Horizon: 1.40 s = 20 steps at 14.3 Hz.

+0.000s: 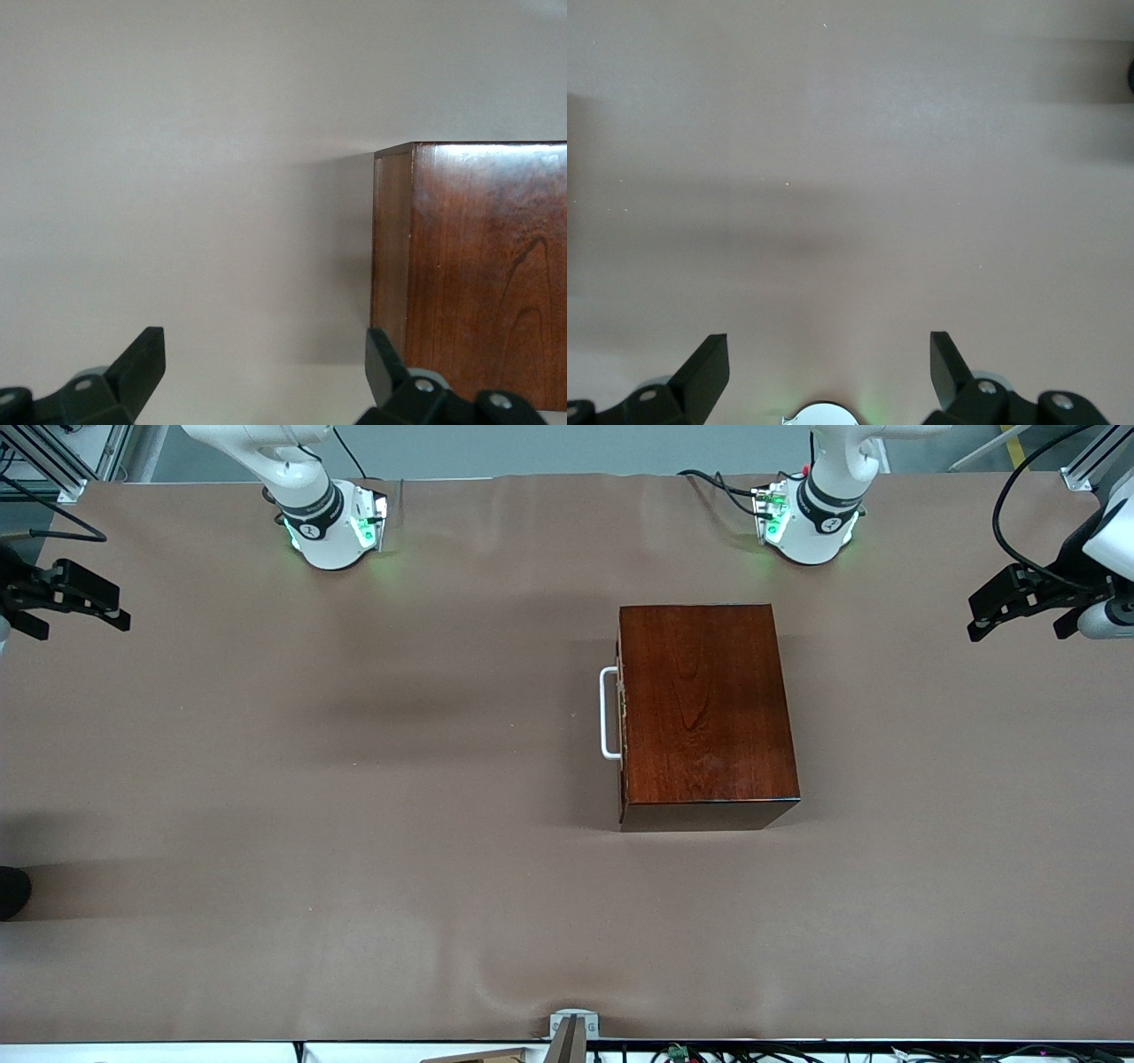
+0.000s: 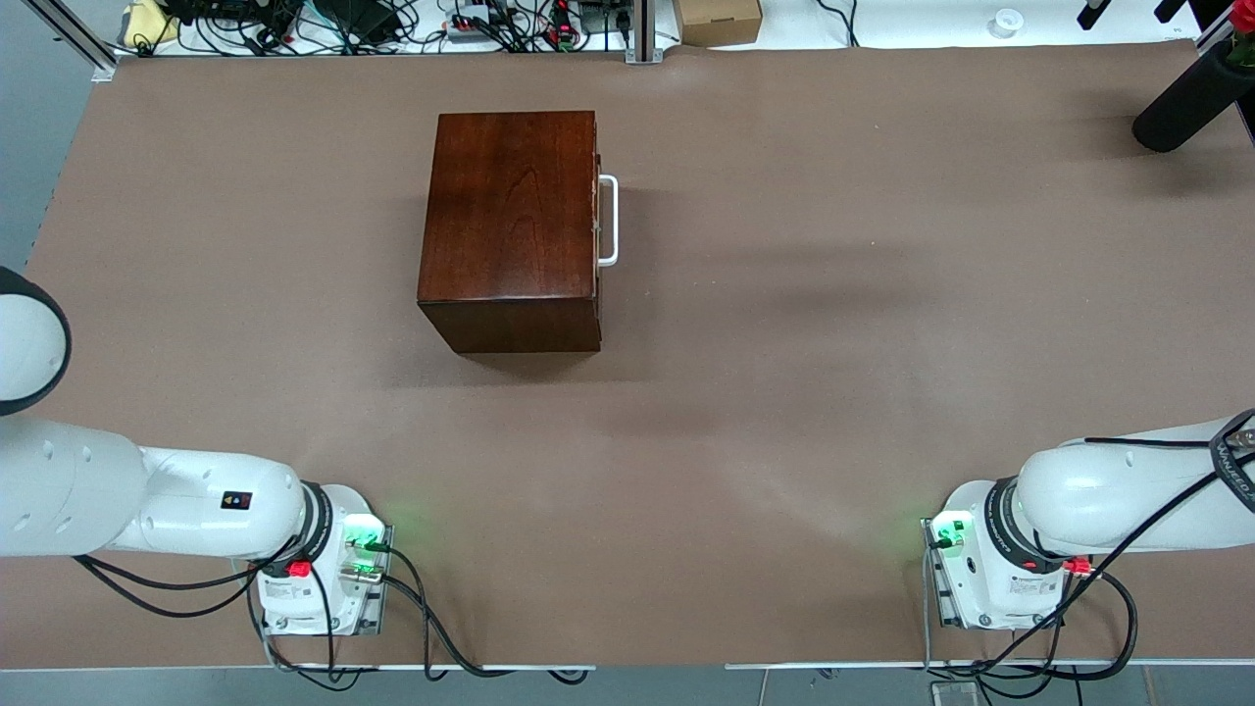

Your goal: Open drawer, take yellow block, close drawer

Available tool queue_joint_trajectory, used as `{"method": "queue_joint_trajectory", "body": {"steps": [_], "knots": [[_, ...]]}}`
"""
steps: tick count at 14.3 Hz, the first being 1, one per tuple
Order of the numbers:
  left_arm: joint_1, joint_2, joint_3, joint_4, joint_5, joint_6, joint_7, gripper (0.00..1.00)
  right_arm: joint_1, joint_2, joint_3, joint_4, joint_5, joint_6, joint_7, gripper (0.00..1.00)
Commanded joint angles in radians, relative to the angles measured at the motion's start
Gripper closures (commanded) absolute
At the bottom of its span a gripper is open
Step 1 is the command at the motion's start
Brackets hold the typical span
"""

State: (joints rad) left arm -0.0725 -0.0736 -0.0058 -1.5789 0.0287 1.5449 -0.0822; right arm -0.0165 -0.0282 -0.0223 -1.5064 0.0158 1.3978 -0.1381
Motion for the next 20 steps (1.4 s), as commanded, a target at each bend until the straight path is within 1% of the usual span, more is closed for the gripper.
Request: {"method": "queue_joint_trajectory", "body": {"steps": [1,6,8,10,12,14,17,19,20], "knots": [[0.013,0.012,-0.007,0.028,0.002,-0.023,-0.008,0.0,-0.025,-0.012,0.018,-0.008,0.004,-0.002,0.009,0.0],[0.023,0.012,-0.01,0.036,0.002,-0.022,-0.007,0.0,-0.025,-0.012,0.018,-0.008,0.004,-0.002,0.009,0.0],[0.01,0.017,-0.013,0.054,0.003,-0.022,-0.008,0.0,-0.025,-0.009,0.018,-0.005,0.004,0.001,0.009,0.0],[0.003,0.05,-0.022,0.077,0.002,-0.022,-0.013,0.0,-0.026,-0.006,0.018,0.0,0.004,0.0,0.008,0.0],[-0.022,0.063,-0.052,0.077,0.003,-0.022,-0.033,0.0,-0.025,-0.003,0.018,0.002,0.004,-0.002,0.009,0.0],[-0.039,0.096,-0.091,0.079,0.0,-0.022,-0.1,0.0,-0.025,-0.002,0.018,0.002,0.003,-0.002,0.008,0.0],[-0.069,0.15,-0.155,0.115,0.0,-0.02,-0.207,0.0,-0.026,-0.002,0.018,0.002,0.003,-0.002,0.008,0.0],[-0.119,0.182,-0.189,0.125,0.01,-0.017,-0.292,0.0,-0.026,-0.002,0.018,0.002,0.003,-0.002,0.008,0.0],[-0.154,0.201,-0.191,0.128,0.01,-0.011,-0.335,0.0,-0.026,-0.001,0.018,0.003,0.003,-0.002,0.008,0.0]]}}
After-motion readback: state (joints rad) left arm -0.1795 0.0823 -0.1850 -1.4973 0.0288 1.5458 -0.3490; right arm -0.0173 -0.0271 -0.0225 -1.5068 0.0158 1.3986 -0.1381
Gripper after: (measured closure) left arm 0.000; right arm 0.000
